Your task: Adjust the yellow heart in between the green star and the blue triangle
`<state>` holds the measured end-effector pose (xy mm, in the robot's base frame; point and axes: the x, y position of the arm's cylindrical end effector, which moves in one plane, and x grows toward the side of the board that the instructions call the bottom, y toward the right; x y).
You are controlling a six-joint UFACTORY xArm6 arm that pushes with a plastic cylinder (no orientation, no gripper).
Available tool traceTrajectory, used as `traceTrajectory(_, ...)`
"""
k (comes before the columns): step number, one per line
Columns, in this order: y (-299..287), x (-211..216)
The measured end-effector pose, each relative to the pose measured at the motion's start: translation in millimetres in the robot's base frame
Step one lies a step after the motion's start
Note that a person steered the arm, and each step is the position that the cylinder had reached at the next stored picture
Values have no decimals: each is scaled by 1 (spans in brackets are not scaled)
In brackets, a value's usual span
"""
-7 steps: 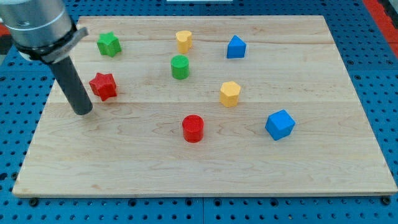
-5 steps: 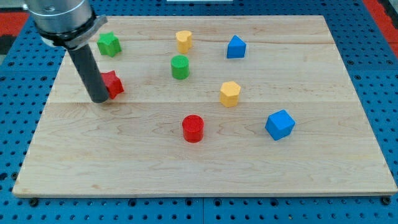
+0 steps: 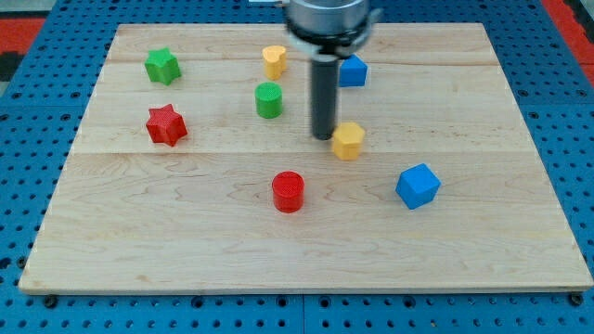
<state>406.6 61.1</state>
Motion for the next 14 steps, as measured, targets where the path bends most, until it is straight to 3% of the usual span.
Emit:
traceTrajectory(1,102,-43)
traceTrajectory(2,112,-121)
traceTrajectory(3,81,-170)
traceTrajectory(4,-11,-154)
traceTrajectory(6,-89,-160)
traceTrajectory(8,-79,-125)
traceTrajectory(9,-59,-77)
traceTrajectory(11,-116,-64)
traceTrajectory(13,-117,-88)
traceTrajectory(14,-114,-72)
